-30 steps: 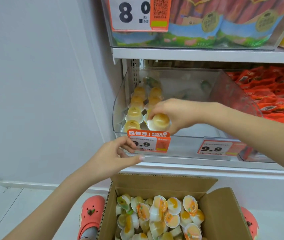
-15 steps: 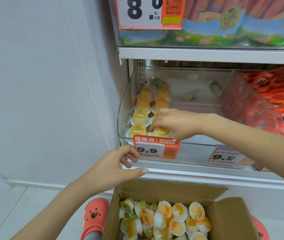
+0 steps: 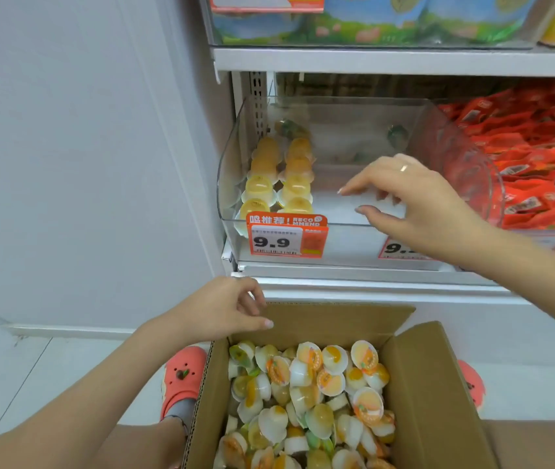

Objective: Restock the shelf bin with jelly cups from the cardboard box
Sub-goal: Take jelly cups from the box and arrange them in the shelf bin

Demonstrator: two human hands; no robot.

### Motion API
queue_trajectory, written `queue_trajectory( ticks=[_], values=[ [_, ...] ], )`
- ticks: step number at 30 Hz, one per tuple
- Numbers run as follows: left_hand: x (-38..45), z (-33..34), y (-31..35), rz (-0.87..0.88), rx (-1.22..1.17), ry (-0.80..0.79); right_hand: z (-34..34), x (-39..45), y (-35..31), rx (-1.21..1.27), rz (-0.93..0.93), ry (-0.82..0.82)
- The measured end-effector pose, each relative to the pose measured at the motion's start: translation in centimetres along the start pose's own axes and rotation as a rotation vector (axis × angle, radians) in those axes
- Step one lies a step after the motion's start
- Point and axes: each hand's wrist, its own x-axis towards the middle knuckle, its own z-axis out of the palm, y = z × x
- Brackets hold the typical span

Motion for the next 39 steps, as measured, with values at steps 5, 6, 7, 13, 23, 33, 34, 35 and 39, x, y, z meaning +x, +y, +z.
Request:
queue_trajectory(
  ticks=[5,6,7,13,23,33,34,35,39],
  values=[
    [0.6,5.7,-1.4,0.023,0.329,-0.149,5.9,-10.6,-2.4,0.038,0.000,-0.192],
    [0.9,7.2,-2.2,0.001,0.372,-0.169,7.7,-12.5,-2.4,0.052,0.018,-0.304],
    [1.3,8.9,-2.9,-0.030,0.410,-0.188,9.6,-14.2,-2.3,0.066,0.061,-0.421],
    [2.1,18.3,-8.4,-0.270,0.470,-0.367,20.6,-21.2,-1.7,0.083,0.361,-1.002],
    [1.2,22.2,-15.2,-0.482,0.283,-0.529,29.9,-21.3,-3.3,-0.056,0.012,-0.889],
    [2.6,23.0,-16.8,-0.362,0.443,-0.580,35.0,-19.4,-4.8,-0.593,-0.388,-0.851],
    [2.5,23.0,-16.9,-0.356,0.461,-0.586,35.1,-19.4,-4.9,-0.585,-0.362,-0.840],
    [2.3,23.1,-16.9,-0.351,0.467,-0.585,35.0,-19.4,-4.8,-0.578,-0.338,-0.852],
    [2.0,22.8,-16.9,-0.390,0.367,-0.549,34.3,-19.3,-4.0,-0.528,-0.259,-0.908]
  ],
)
